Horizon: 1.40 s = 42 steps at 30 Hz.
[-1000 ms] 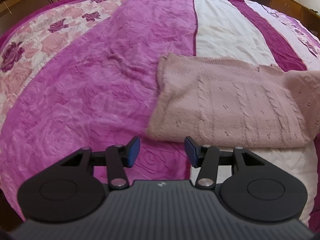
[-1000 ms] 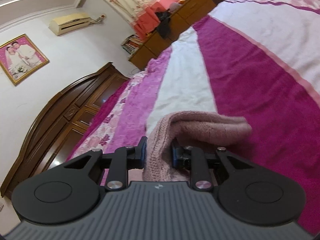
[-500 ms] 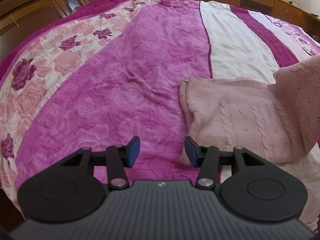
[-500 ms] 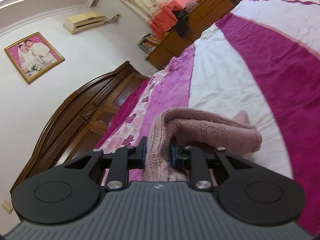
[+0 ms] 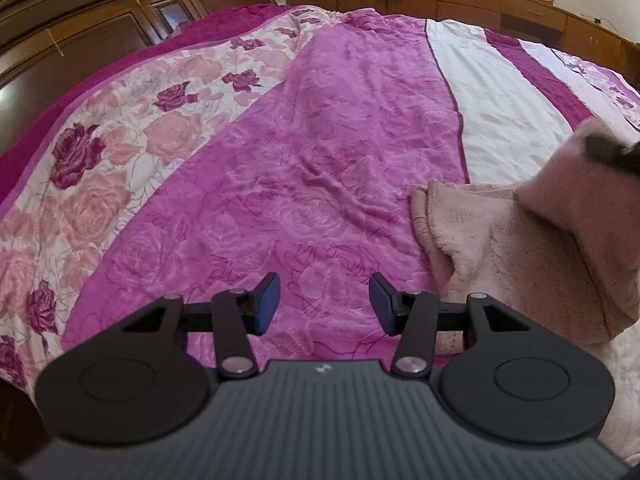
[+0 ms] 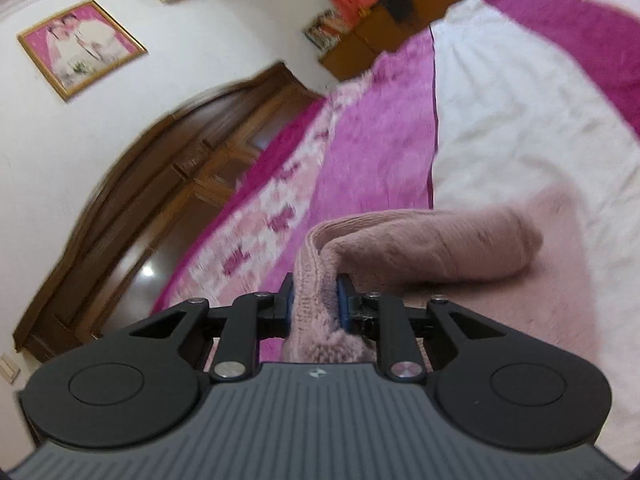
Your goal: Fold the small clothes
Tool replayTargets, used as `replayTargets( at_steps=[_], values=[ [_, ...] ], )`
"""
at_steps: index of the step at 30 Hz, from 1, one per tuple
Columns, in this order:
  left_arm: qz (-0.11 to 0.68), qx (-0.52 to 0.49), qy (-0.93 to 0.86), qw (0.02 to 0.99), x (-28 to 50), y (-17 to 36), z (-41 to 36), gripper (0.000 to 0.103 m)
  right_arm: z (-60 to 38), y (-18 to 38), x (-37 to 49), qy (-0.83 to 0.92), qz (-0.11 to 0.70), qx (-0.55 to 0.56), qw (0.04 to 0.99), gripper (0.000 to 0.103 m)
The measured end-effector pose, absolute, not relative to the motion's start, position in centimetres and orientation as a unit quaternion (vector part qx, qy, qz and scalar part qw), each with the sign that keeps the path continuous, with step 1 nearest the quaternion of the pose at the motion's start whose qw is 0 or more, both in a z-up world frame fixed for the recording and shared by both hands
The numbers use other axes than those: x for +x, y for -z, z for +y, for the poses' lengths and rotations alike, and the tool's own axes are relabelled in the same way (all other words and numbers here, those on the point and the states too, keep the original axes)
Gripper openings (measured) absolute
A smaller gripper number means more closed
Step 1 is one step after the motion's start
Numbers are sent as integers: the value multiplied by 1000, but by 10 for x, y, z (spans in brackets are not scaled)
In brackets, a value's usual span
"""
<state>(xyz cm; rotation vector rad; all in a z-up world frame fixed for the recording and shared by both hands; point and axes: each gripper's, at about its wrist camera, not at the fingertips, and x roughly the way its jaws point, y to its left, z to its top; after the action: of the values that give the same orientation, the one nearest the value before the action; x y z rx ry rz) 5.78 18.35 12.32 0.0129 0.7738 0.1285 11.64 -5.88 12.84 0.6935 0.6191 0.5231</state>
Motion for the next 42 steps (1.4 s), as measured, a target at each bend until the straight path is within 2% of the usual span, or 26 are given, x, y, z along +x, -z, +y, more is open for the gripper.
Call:
replayTargets(
  at_steps=[9, 11, 13, 16, 23, 32, 42],
  values=[
    [388, -3, -64, 919, 58, -111, 201, 51, 21, -66, 124, -228, 363, 248, 869, 25],
    [389, -8, -65, 919, 59, -109, 205, 51, 27, -66, 118, -227, 355, 233, 877, 34],
    [390, -12, -65, 918, 60, -107, 207, 51, 31, -69, 114, -232, 354, 228, 877, 49],
    [389, -16, -64, 919, 62, -107, 209, 51, 28, -79, 108, -239, 352, 231, 875, 59],
    [374, -27, -46, 926, 68, -116, 202, 51, 1, -101, 69, -255, 324, 233, 881, 65],
    [352, -8, 7, 936, 89, -128, 153, 51, -66, -114, 43, -180, 284, 237, 912, 67],
    [355, 34, 61, 932, 128, -118, 98, 51, -115, -93, 41, -107, 282, 249, 920, 68]
  ],
)
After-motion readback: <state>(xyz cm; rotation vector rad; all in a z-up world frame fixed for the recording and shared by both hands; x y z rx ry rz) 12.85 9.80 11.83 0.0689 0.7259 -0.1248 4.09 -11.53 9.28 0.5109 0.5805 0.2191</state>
